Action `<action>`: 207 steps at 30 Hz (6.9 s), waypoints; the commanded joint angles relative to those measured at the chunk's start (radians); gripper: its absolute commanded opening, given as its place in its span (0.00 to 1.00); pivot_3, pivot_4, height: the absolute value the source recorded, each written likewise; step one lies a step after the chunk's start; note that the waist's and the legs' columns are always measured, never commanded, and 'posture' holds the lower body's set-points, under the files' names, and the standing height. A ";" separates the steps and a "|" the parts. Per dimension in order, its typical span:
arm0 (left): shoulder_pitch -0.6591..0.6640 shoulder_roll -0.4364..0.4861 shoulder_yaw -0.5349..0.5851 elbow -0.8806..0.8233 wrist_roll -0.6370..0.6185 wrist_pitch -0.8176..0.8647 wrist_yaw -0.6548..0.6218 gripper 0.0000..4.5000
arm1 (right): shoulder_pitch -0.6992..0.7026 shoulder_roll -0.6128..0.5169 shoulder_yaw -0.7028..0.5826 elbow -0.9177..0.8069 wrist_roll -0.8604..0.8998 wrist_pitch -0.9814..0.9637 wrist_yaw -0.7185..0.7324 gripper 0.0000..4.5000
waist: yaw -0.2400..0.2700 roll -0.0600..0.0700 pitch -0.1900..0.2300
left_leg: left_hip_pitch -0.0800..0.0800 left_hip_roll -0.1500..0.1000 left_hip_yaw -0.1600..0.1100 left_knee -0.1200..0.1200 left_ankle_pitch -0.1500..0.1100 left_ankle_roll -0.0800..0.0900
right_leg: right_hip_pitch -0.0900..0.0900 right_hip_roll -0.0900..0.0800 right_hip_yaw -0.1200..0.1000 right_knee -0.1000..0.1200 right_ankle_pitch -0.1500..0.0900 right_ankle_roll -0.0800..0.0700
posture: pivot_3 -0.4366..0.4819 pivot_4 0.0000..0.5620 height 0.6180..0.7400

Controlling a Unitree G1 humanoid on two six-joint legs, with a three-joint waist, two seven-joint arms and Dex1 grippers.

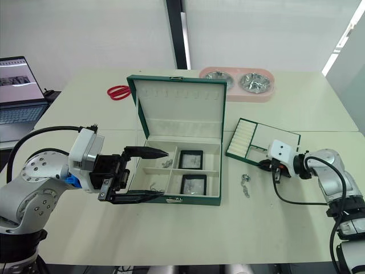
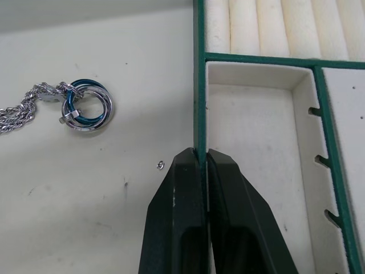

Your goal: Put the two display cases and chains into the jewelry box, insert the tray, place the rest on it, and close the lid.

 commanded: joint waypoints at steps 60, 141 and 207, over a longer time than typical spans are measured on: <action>0.232 0.127 0.297 0.059 -0.009 -0.113 -0.199 1.00 | 0.284 -0.423 -0.369 -1.083 0.593 0.618 0.070 0.00 | 0.018 0.003 0.001 | 0.000 0.000 -0.001 -0.001 -0.002 0.004 | 0.000 0.000 0.000 -0.001 0.000 0.000 | 0.48 0.27 1.00; 0.416 0.200 0.485 0.201 0.142 -0.235 -0.246 1.00 | -0.258 0.331 0.378 -0.813 0.390 1.067 -0.372 0.00 | -0.007 -0.001 0.000 | 0.000 0.000 -0.003 -0.002 -0.003 0.005 | -0.003 -0.002 -0.003 0.001 0.000 0.000 | 0.48 0.27 1.00; 0.363 0.174 0.420 0.239 0.153 -0.285 -0.219 1.00 | -0.392 0.571 0.367 -0.374 0.212 0.684 -0.344 0.27 | -0.009 -0.001 0.000 | -0.001 0.000 -0.003 -0.002 -0.003 0.005 | -0.004 -0.002 -0.003 0.001 0.000 0.000 | 0.48 0.27 1.00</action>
